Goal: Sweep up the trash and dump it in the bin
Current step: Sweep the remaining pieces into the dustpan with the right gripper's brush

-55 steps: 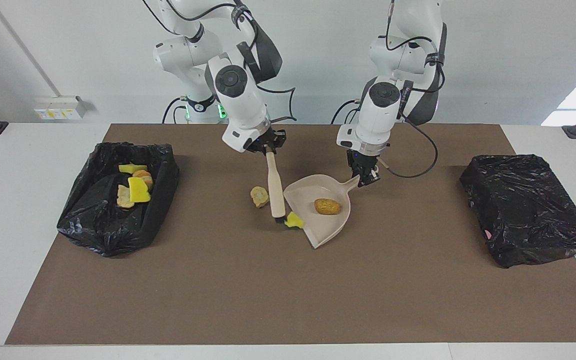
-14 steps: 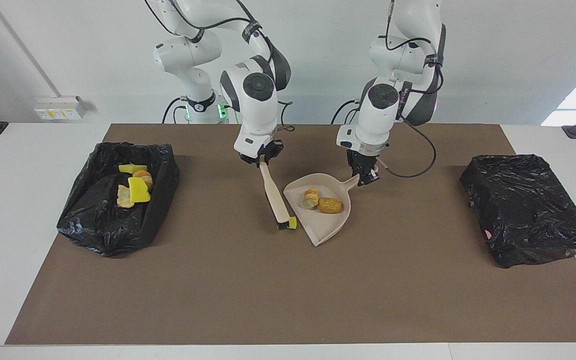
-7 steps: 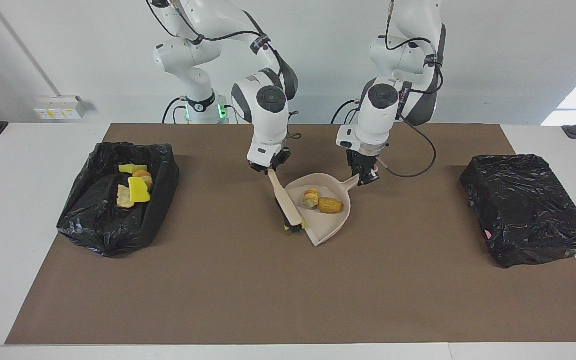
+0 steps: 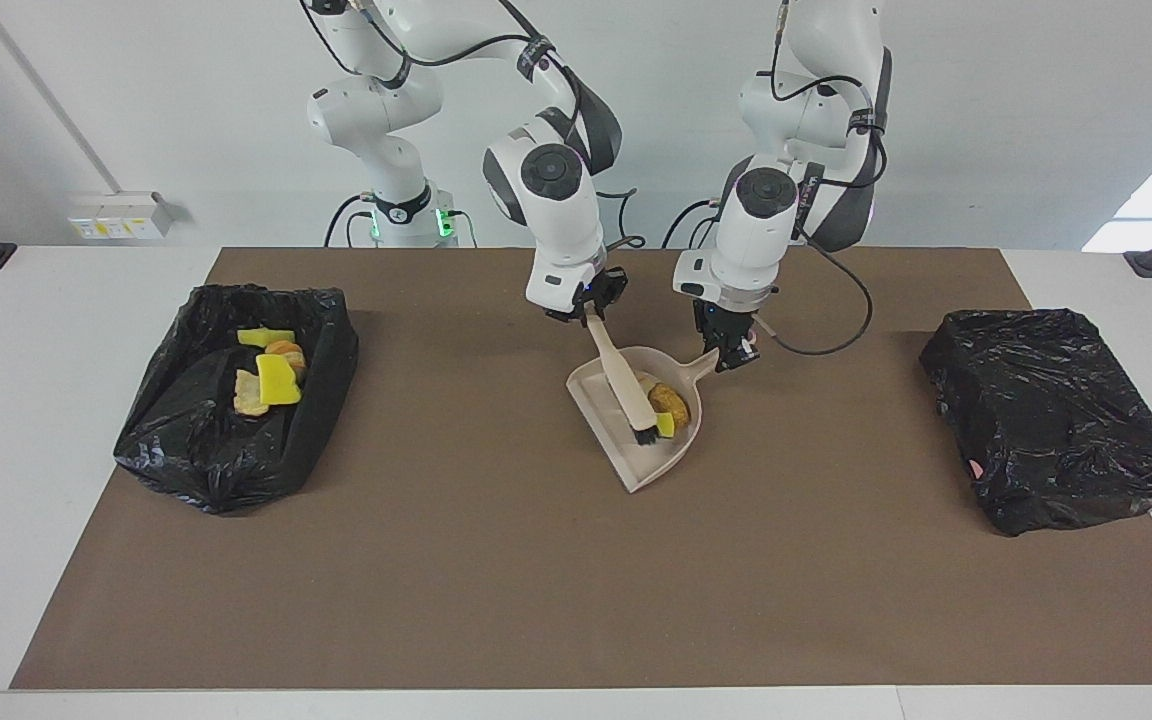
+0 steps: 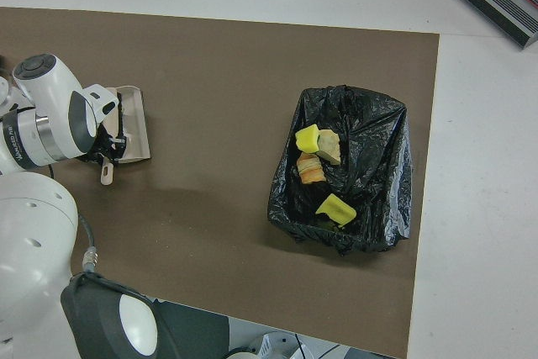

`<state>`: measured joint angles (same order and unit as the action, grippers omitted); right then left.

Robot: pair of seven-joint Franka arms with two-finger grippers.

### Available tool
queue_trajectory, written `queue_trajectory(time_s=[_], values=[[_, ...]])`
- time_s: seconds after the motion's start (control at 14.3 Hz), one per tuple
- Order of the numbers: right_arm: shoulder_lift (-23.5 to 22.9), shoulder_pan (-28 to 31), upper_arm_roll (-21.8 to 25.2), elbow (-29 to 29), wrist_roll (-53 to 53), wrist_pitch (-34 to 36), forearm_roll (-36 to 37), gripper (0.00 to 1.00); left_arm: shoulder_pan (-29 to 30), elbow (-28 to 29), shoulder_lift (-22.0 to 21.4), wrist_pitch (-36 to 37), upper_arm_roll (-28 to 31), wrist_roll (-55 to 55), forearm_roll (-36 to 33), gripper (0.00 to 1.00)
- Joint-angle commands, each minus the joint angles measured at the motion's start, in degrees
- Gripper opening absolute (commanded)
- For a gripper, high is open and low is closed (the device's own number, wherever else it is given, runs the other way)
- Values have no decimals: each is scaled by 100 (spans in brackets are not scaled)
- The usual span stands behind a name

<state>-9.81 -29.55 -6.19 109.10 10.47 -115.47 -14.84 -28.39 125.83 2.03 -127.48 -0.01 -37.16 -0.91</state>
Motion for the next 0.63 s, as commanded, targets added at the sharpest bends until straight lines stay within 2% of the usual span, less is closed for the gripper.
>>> queue_trajectory(time_s=[0.0, 0.21, 0.42, 0.56], values=[[190, 159, 38, -205, -80, 462, -168, 0, -44, 223, -185, -146, 62, 95, 91, 0], [339, 151, 39, -13, -28, 473, -177, 0, -26, 205, -168, -189, 62, 227, 100, 0], [742, -41, 21, 592, 156, 490, -168, 0, -26, 205, -168, -198, 62, 236, 100, 0], [832, -95, 12, 840, 245, 446, -177, 0, -26, 205, -168, -190, 62, 236, 100, 0]])
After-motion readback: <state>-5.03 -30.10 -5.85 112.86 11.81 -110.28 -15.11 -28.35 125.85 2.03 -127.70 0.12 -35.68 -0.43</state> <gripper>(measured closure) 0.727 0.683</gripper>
